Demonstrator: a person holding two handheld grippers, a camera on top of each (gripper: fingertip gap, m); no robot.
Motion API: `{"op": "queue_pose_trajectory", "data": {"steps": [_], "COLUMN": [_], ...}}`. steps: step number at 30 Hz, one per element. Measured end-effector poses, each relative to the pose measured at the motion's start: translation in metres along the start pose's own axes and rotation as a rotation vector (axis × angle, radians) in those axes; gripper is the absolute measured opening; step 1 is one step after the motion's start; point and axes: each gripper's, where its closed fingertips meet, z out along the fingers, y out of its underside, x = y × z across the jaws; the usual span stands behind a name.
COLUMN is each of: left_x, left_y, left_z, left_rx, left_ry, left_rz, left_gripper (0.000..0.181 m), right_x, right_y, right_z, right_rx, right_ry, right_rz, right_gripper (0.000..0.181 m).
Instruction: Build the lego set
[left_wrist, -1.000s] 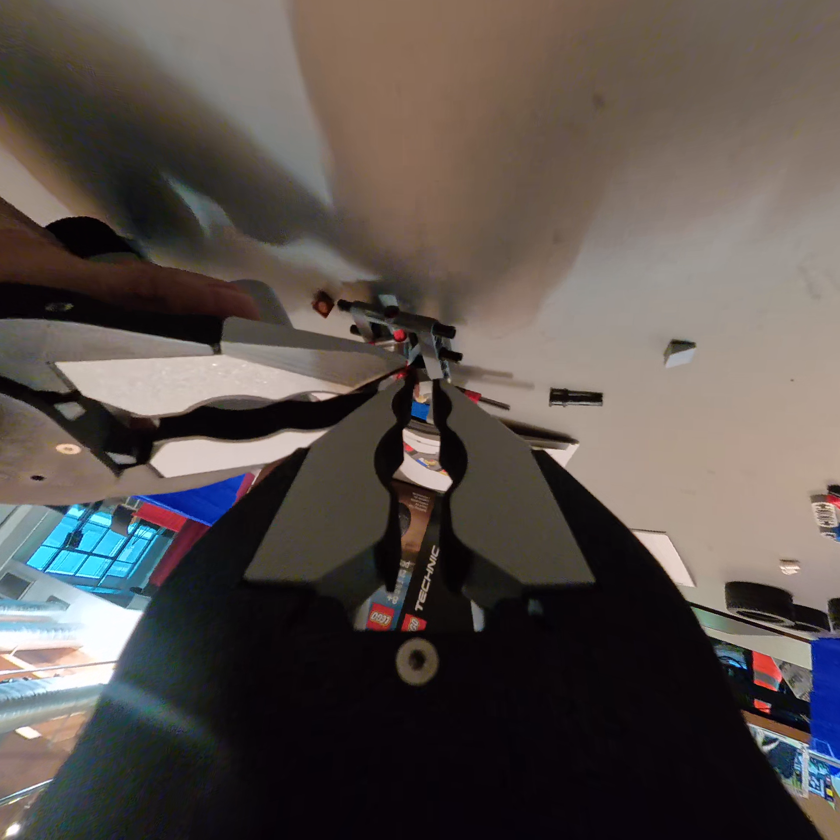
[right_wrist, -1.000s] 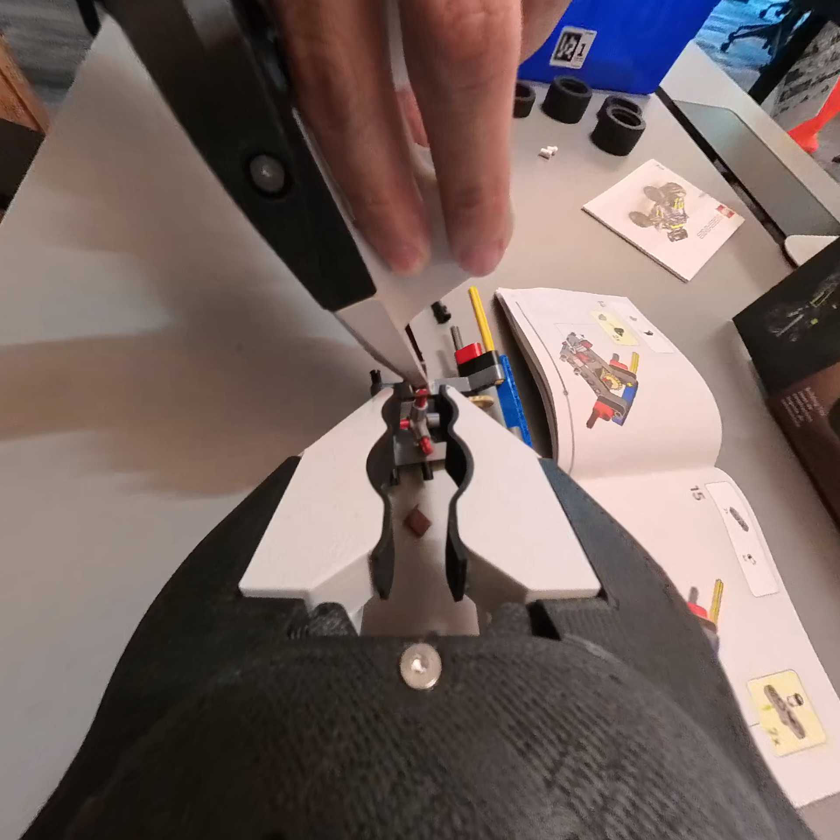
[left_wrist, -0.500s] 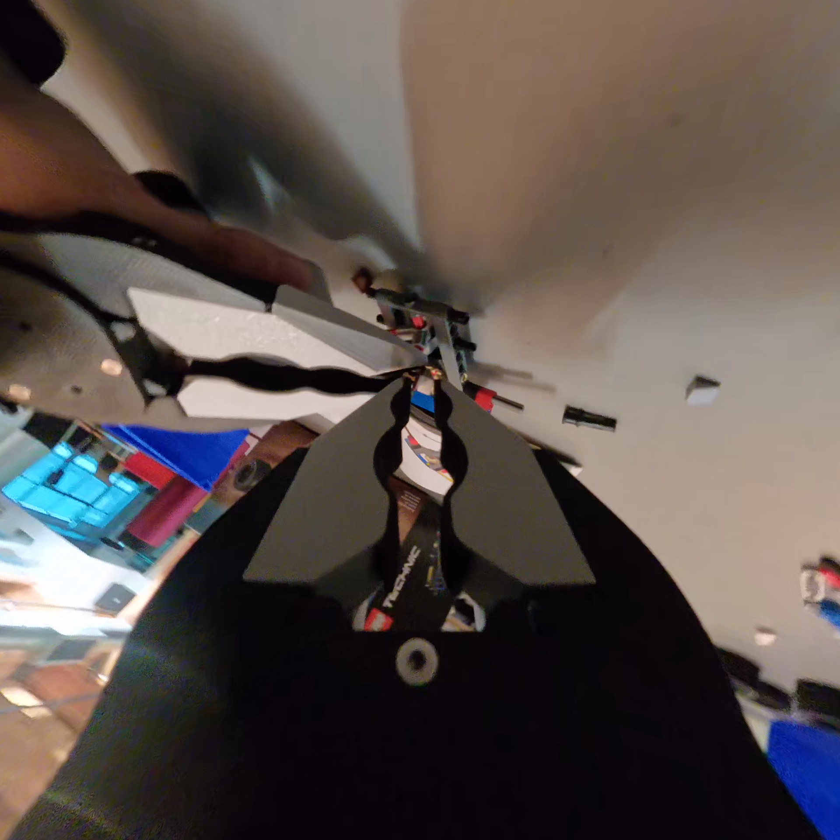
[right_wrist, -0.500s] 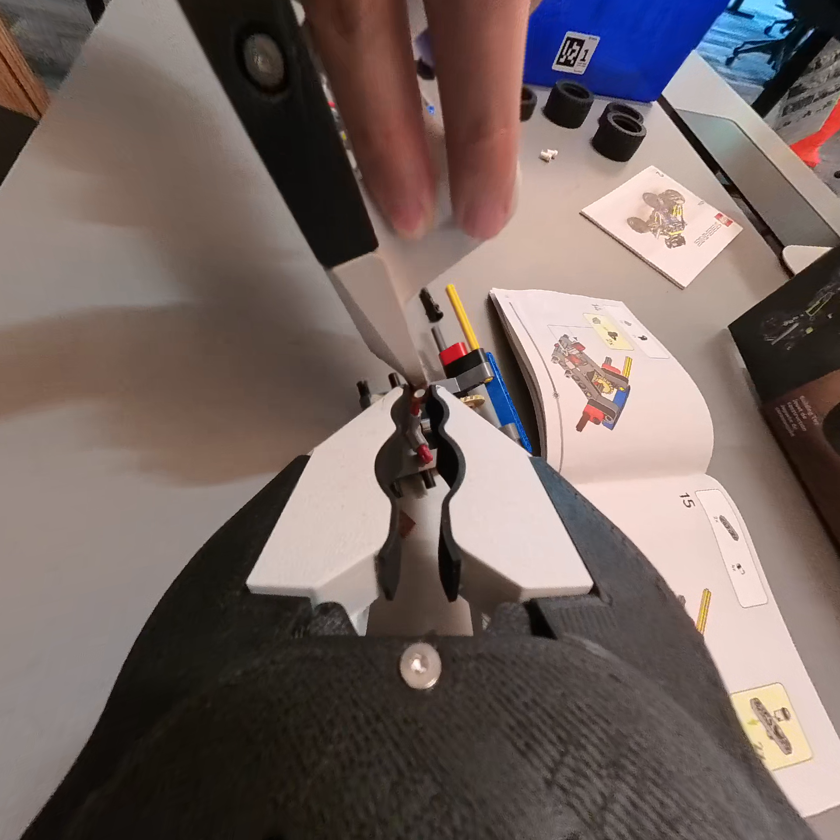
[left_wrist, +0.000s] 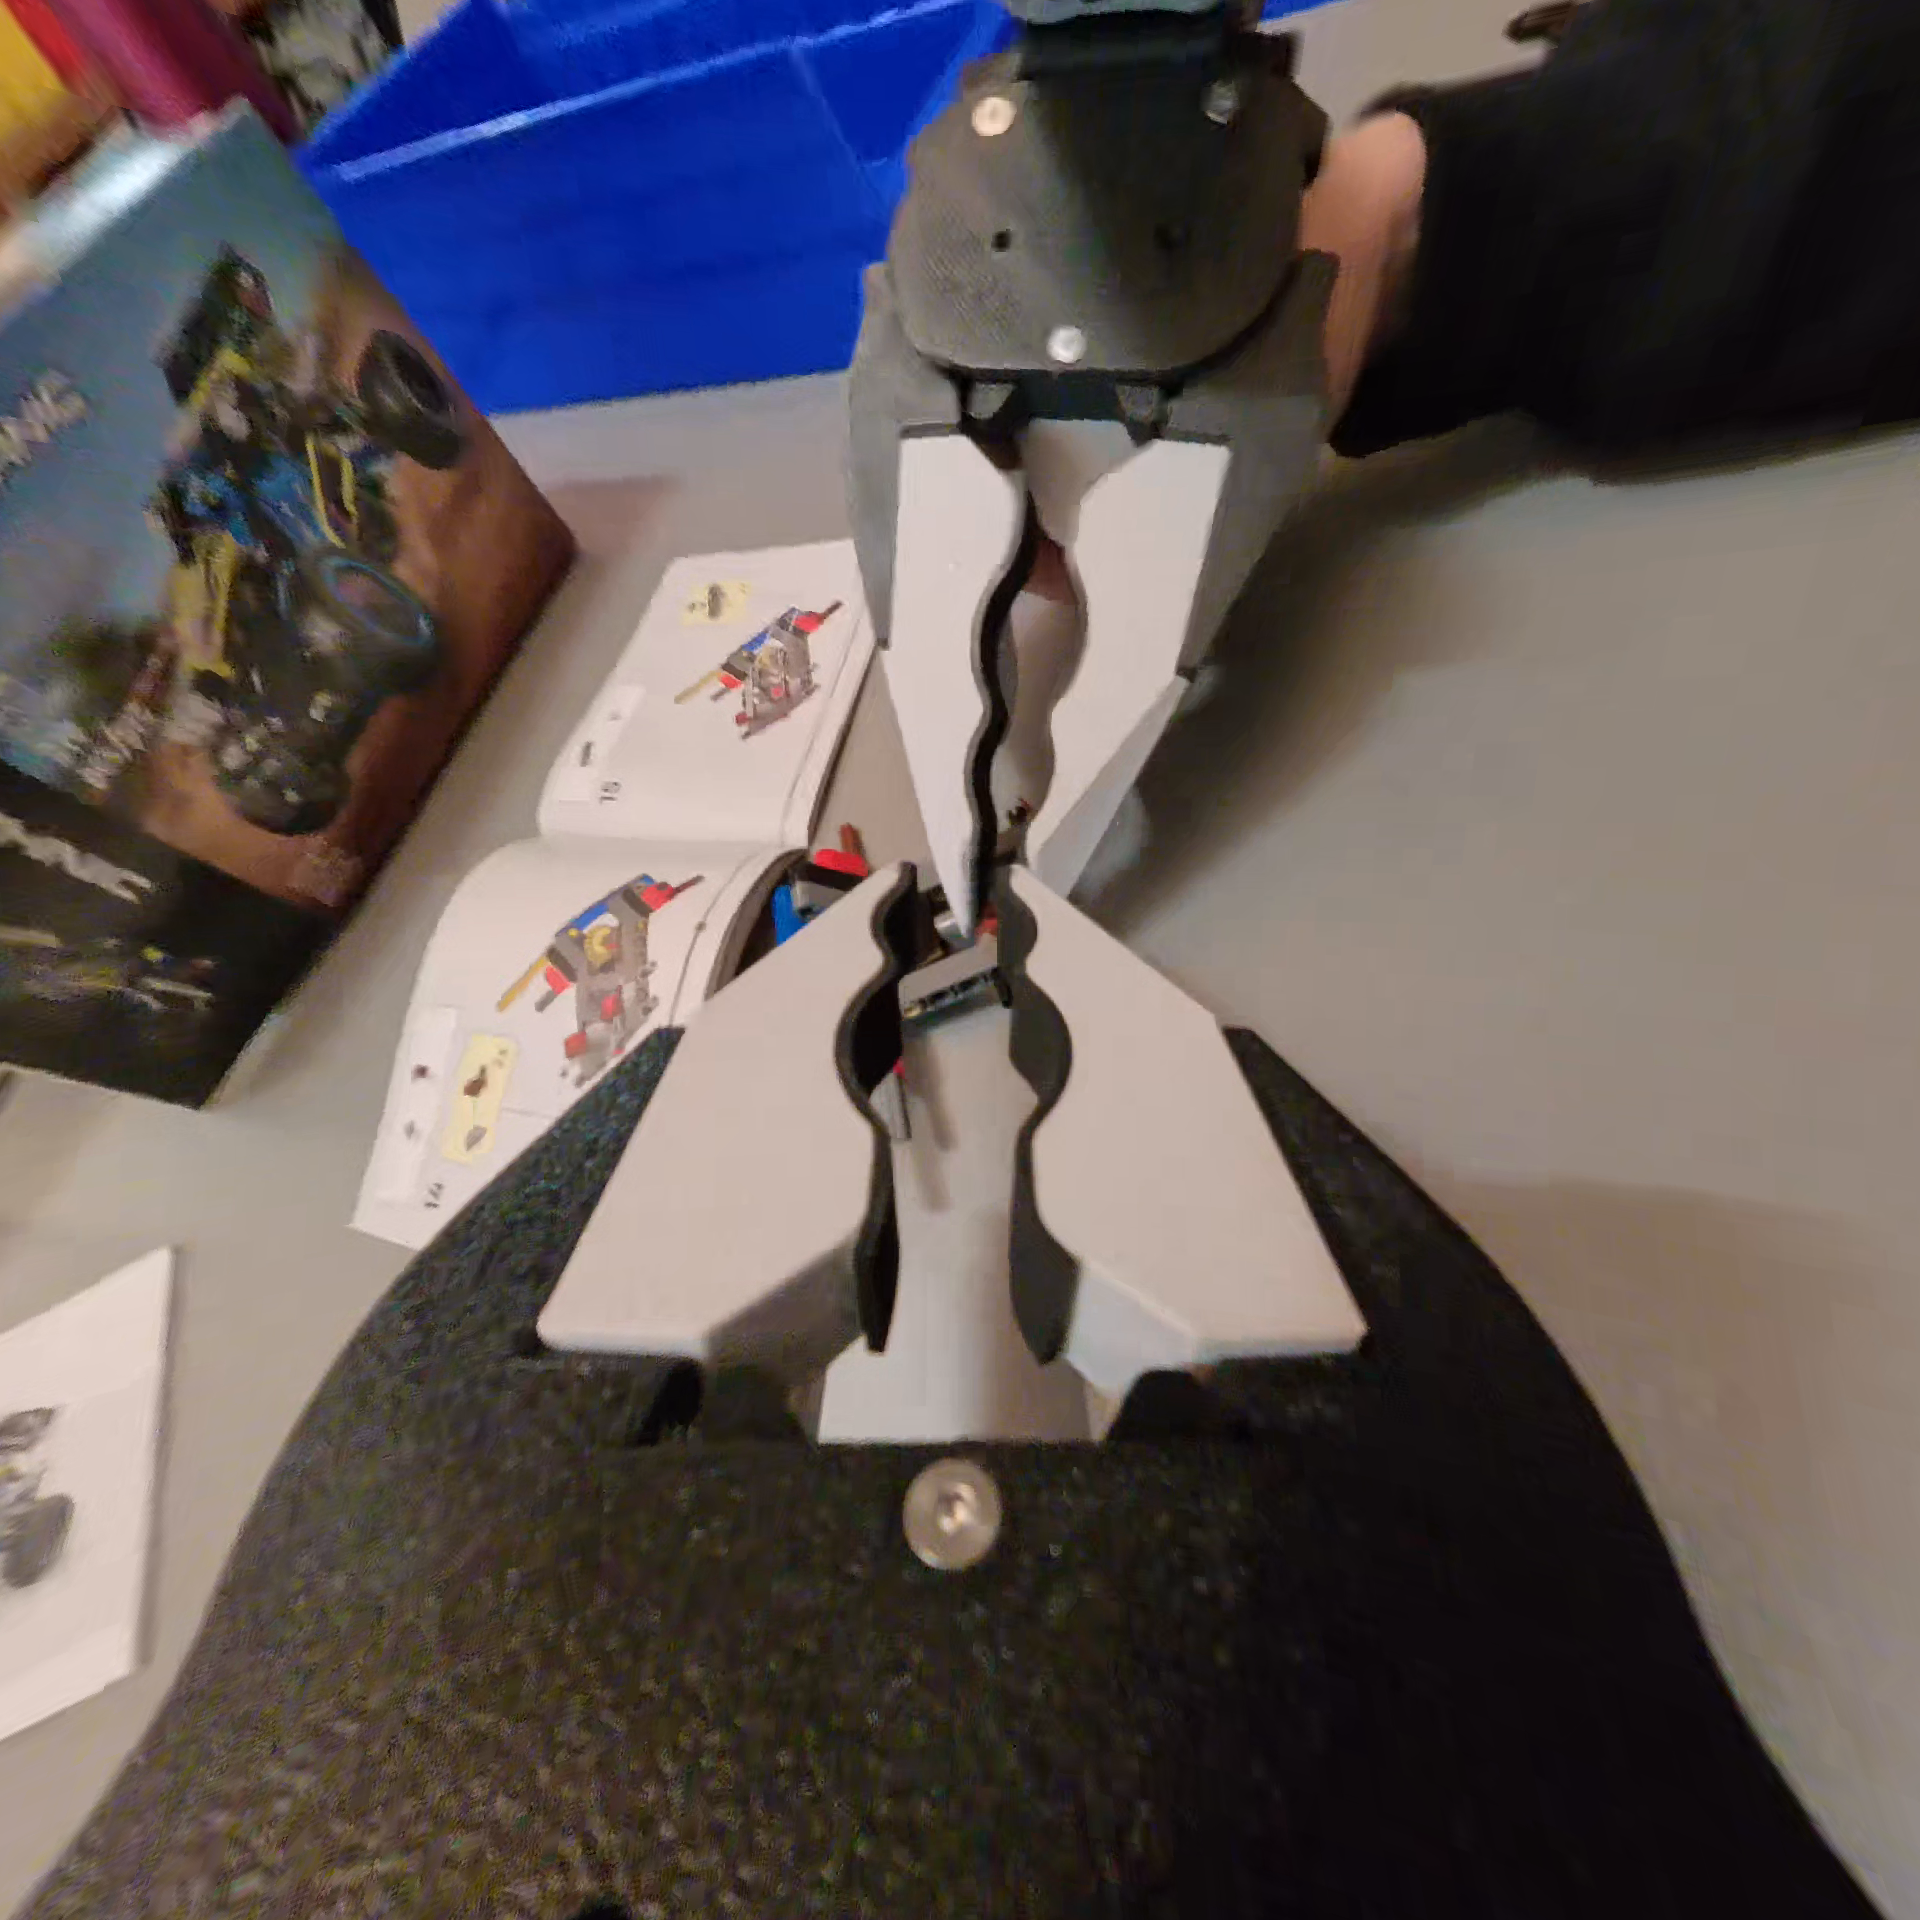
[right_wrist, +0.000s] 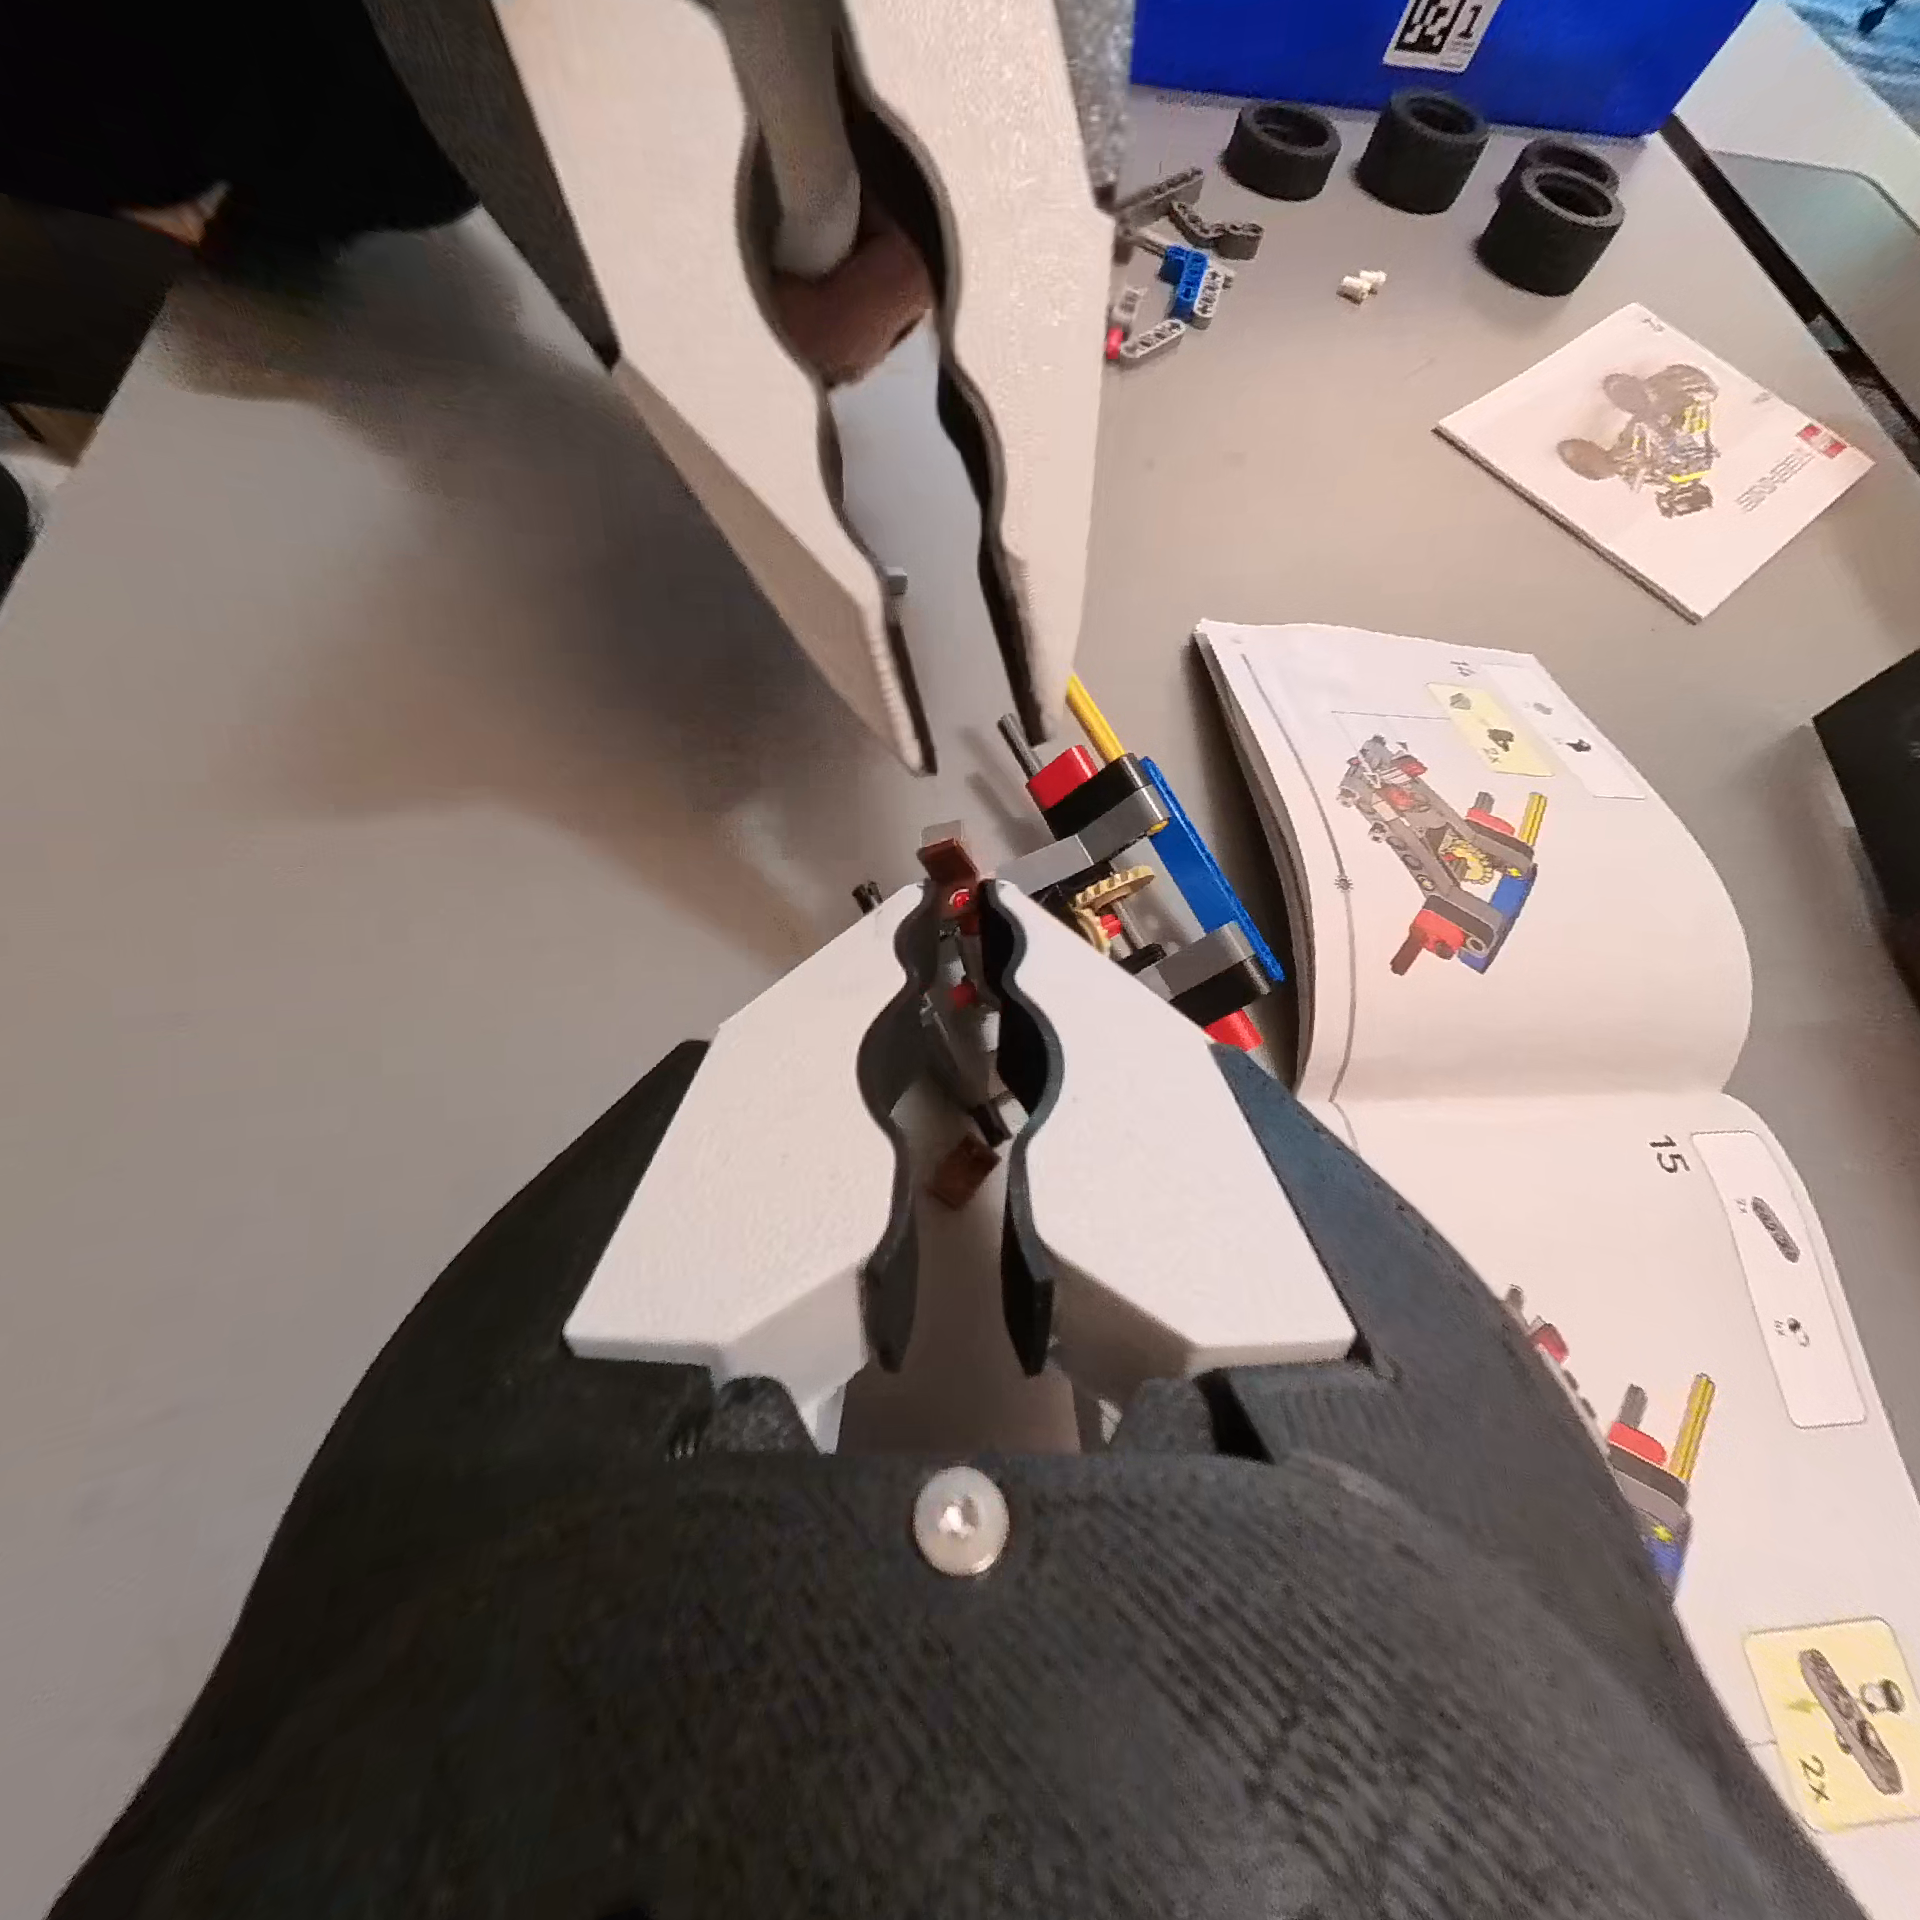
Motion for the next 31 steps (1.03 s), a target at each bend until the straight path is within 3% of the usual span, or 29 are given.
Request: {"op": "queue_pose_trajectory", "data": {"steps": [1, 3, 6, 11, 13, 19, 22, 24, 31], "left_x": [0.002, 0.009, 0.006, 0.011, 0.011, 0.011, 0.008, 0.006, 0.007], "left_y": [0.001, 0.008, 0.01, 0.012, 0.013, 0.013, 0.01, 0.009, 0.016], "left_z": [0.0, 0.002, 0.004, 0.01, 0.01, 0.01, 0.01, 0.01, 0.013], "left_rx": [0.006, -0.028, -0.037, -0.042, -0.052, -0.052, -0.02, -0.001, 0.008], "left_ry": [-0.008, -0.002, -0.031, 0.012, 0.005, 0.006, -0.003, -0.005, 0.001], "left_rz": [0.06, 0.163, 0.194, 0.212, 0.231, 0.233, 0.113, 0.003, -0.114], "left_gripper": [0.012, 0.025, 0.015, 0.015, 0.006, 0.005, 0.005, 0.005, 0.005], "right_x": [0.0, -0.001, -0.001, -0.002, -0.002, -0.004, 0.004, 0.013, 0.018], "right_y": [0.0, -0.001, -0.004, -0.006, -0.007, -0.007, 0.0, 0.009, 0.005], "right_z": [0.0, -0.001, -0.003, -0.005, -0.005, -0.005, -0.014, -0.022, -0.024], "right_rx": [0.002, 0.01, 0.029, 0.049, 0.055, 0.052, 0.015, -0.024, 0.04], "right_ry": [-0.005, -0.02, -0.03, -0.035, -0.041, -0.049, 0.019, 0.076, 0.09], "right_rz": [0.005, 0.014, 0.025, 0.027, 0.032, 0.031, -0.023, -0.055, -0.036], "right_gripper": [0.004, 0.005, 0.005, 0.005, 0.005, 0.005, 0.022, 0.024, 0.005]}}
